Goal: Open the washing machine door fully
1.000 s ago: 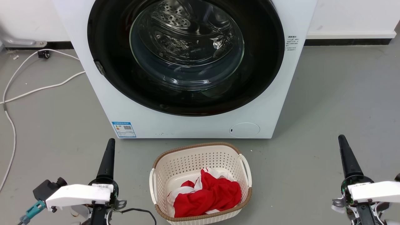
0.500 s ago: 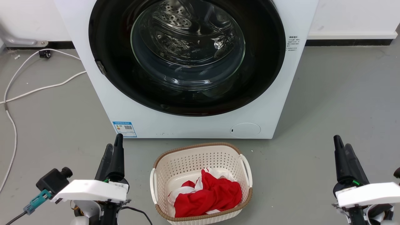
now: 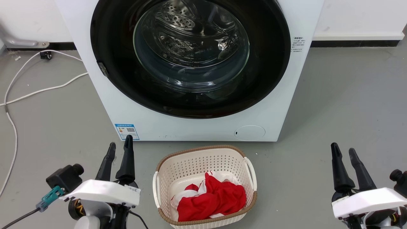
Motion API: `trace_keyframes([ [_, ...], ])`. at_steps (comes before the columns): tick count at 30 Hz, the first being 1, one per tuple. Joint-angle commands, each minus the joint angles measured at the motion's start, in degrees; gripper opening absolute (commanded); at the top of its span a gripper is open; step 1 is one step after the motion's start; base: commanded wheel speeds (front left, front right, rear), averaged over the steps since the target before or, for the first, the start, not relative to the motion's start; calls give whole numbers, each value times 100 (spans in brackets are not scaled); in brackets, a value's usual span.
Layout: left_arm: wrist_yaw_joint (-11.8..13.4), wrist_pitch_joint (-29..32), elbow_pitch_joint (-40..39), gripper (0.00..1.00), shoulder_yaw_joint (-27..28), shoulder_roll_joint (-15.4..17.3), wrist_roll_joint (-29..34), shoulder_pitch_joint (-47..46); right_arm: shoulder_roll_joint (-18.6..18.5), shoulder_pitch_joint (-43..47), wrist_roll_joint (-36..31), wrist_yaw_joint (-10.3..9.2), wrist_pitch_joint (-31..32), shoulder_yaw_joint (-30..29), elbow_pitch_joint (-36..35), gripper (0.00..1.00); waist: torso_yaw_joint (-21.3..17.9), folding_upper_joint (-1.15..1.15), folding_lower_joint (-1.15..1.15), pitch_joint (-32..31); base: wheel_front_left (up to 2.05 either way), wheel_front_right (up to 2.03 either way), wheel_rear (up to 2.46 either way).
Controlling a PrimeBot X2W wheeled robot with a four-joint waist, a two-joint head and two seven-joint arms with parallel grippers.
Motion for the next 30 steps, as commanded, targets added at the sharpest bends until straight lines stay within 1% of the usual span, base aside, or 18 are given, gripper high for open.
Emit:
trace_keyframes([
  [1, 38, -75, -43, 100, -41, 59, 238, -148, -5, -12, -231, 0, -40, 20, -99, 100, -1, 0, 0, 5, 0, 0, 0],
  [5, 76, -128, -40, 100, -70, 73, 457, -157, -5, -3, -464, 0, -74, 19, -104, 100, -1, 0, 0, 11, 0, 0, 0],
  [11, 149, -244, -7, 100, -155, 105, 933, -164, -4, 11, -995, 0, -159, -2, -138, 100, 5, 0, 0, 31, 0, 0, 0],
  [19, 201, -353, 44, 100, -230, 147, 1365, -191, -3, 39, -1452, 0, -205, 10, -133, 100, 17, 0, 0, 41, 0, 0, 0],
  [20, 221, -394, 65, 100, -263, 166, 1544, -192, -2, 57, -1623, 0, -213, 24, -135, 100, 19, 0, 0, 40, 0, 0, 0],
  [30, 298, -558, 96, 100, -381, 209, 2196, -197, -1, 125, -2295, 0, -266, 33, -169, 100, 26, 0, 0, 35, 0, 0, 0],
])
